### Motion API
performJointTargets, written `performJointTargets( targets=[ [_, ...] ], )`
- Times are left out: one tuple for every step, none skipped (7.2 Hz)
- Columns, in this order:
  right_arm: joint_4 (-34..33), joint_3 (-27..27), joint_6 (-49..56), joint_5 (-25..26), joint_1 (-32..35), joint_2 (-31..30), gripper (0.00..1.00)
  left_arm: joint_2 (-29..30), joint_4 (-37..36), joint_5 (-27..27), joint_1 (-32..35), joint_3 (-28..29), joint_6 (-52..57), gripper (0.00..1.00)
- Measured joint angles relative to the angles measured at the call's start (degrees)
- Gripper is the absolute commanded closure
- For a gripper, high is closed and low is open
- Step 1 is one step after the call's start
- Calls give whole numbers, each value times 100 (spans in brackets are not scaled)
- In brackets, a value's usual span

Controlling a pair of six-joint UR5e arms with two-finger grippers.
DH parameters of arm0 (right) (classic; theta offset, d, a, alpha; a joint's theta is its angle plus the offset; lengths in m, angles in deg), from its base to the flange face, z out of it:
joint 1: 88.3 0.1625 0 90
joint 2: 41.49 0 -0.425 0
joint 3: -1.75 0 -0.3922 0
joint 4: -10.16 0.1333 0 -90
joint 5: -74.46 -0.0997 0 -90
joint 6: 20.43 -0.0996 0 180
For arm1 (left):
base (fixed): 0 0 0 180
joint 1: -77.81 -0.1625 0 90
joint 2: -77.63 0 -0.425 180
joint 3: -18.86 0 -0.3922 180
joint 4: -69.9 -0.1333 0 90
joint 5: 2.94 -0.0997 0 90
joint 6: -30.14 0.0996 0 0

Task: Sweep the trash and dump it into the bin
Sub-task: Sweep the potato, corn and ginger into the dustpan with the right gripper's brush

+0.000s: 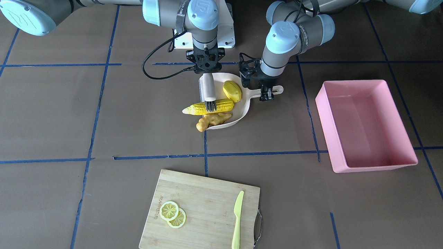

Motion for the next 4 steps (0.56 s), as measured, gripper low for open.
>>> performJointTargets(
  targets=[
    [-8,177,2,-163,104,-81,100,0,0,-1,0,-2,0,100],
    [-21,408,4,-309,231,-221,100,0,0,-1,0,-5,0,100],
    [-37,629,13,-444,383,-381,100,0,2,1,0,-4,0,100],
    [-49,793,29,-644,590,-515,100,0,8,11,1,-1,0,100]
  ],
)
